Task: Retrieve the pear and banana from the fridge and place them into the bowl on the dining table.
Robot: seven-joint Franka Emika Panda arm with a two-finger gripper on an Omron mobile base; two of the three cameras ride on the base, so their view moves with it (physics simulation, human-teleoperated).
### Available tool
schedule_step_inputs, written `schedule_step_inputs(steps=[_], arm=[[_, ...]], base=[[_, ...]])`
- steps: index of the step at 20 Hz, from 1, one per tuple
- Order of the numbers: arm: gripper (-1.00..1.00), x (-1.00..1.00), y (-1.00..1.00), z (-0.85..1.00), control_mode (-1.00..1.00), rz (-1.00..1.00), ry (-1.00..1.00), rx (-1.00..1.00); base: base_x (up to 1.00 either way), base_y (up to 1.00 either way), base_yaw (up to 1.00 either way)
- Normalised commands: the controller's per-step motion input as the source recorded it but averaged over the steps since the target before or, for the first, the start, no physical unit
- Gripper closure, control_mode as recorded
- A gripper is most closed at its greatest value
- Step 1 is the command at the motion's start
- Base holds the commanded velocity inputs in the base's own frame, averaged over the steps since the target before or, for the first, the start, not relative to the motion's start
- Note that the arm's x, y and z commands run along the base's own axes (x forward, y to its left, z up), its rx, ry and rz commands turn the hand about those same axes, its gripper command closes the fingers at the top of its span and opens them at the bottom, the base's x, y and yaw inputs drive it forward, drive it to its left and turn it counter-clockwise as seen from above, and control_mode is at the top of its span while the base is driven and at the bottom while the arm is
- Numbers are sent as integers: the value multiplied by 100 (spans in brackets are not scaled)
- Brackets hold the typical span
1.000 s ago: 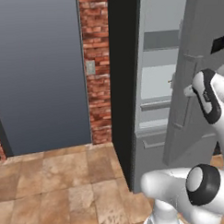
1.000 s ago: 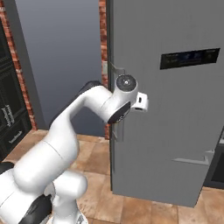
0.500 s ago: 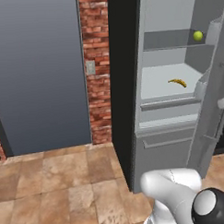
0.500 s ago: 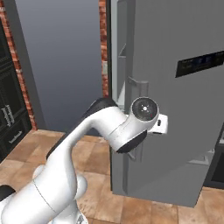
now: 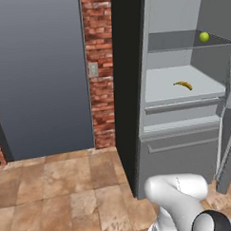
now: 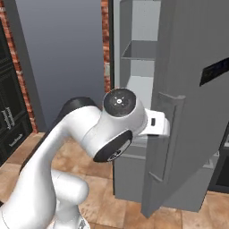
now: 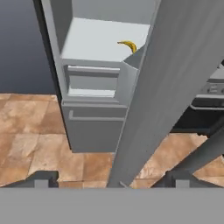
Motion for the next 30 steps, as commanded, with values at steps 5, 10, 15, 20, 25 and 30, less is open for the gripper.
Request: schedule_step_inputs(steps=[5,10,15,20,25,30], arm=[[-100,-52,53,81,-100,-6,23,-33],[-100,-4,77,22,-100,0,11,-26],[-100,1,28,-41,-100,0,-9,-2],[-100,0,9,-56,-100,0,-19,30],[-100,0,53,-16,-100,0,-18,30],[-100,-21,93,-6,-100,-2,-11,14]], base=[[0,0,0],[0,0,0],[0,0,0],[0,0,0],[0,0,0],[0,0,0]])
